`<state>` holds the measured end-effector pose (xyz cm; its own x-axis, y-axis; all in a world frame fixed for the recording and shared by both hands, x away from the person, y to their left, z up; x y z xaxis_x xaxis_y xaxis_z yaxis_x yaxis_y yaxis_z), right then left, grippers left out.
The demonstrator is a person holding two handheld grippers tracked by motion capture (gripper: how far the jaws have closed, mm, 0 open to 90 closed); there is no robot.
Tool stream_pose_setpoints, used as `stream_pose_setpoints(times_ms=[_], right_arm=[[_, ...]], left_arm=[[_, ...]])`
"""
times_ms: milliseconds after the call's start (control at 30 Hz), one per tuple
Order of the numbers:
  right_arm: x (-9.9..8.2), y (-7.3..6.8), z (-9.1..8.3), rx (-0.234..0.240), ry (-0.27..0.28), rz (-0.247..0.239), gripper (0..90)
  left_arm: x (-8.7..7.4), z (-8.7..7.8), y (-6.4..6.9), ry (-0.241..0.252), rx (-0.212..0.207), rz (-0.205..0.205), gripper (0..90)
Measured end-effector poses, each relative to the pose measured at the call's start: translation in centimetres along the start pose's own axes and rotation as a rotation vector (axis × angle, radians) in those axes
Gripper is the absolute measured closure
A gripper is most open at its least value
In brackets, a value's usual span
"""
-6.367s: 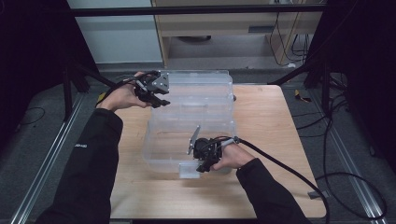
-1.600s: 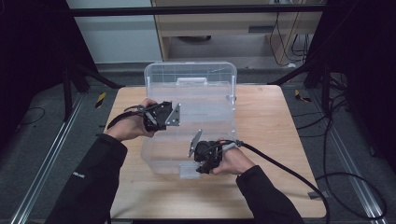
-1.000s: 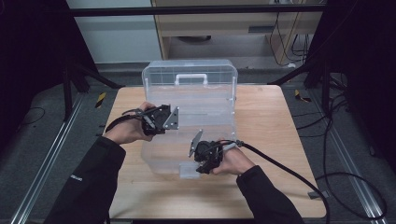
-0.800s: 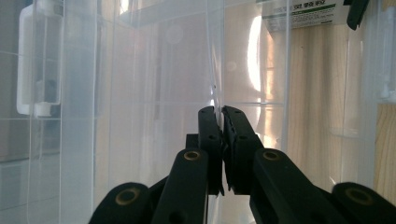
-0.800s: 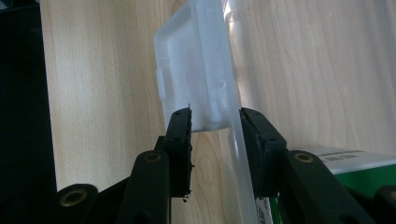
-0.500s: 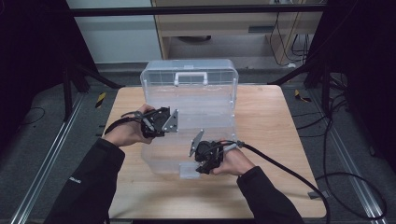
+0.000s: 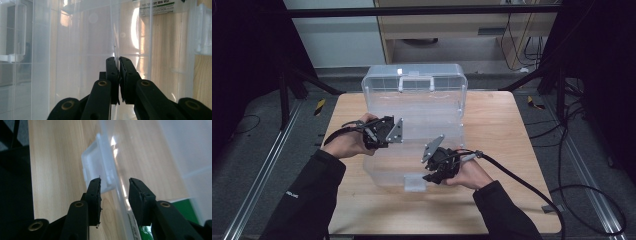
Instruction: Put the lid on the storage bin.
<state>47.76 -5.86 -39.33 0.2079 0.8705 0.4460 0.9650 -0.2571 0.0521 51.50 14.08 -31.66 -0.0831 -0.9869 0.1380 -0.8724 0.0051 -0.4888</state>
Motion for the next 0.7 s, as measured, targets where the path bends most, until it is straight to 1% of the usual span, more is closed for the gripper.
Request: stream_pose_setpoints(times_ms=[33,67,100,133,200,300,367,433,467,533,700], right_arm=[[-0.1,0.0,-0.3,-0.006,0.013,0.006,65.2],[-0.4,0.1,-0.7,-0.010,0.036,0.017,66.8],[-0.6,0.2,-1.1,-0.019,0.051,0.024,68.1],[-0.8,0.3,-1.6,-0.029,0.076,0.043,70.0],[-1.3,0.5,-2.3,-0.025,0.120,0.068,73.7],[-1.9,0.6,-3.2,-0.045,0.159,0.082,78.1],[-2.2,0.6,-3.8,-0.041,0.204,0.098,81.5],[-2.5,0.7,-4.2,-0.053,0.229,0.101,84.2],[-2.6,0.7,-4.4,-0.051,0.241,0.110,85.5],[-2.9,0.9,-5.0,-0.046,0.284,0.135,88.7],[-3.1,1.4,-6.3,-0.066,0.361,0.156,90.0]], left_arm=[[0.0,0.1,0.0,0.007,0.002,-0.001,85.6],[0.0,0.0,0.0,0.001,0.001,0.002,85.6],[0.0,0.1,0.1,0.009,0.003,0.001,85.6],[0.0,0.0,0.1,-0.002,0.000,0.003,85.6],[0.0,0.0,0.1,-0.002,0.000,0.004,85.5],[0.0,0.0,0.1,-0.002,-0.002,0.003,85.4],[0.0,0.0,0.1,-0.002,-0.001,0.003,85.4],[0.0,0.0,0.1,-0.002,-0.002,0.002,85.4],[0.0,0.0,0.1,-0.002,-0.002,0.002,85.4],[0.0,0.0,0.1,-0.002,-0.003,0.001,85.3],[0.1,0.0,0.2,-0.001,-0.002,-0.001,85.3]])
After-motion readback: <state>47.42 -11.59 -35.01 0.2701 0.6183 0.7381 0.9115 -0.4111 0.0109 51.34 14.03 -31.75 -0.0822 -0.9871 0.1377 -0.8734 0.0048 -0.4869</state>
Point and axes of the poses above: each handheld gripper's, and its own axes: z roughly forward along the jaws, x roughly out of its top, y roughly to its right, the point moved 1 cm from there along z, roughly forward along the jaws, and after that the axes turned 8 degrees about -y, right-handed, at the moved point
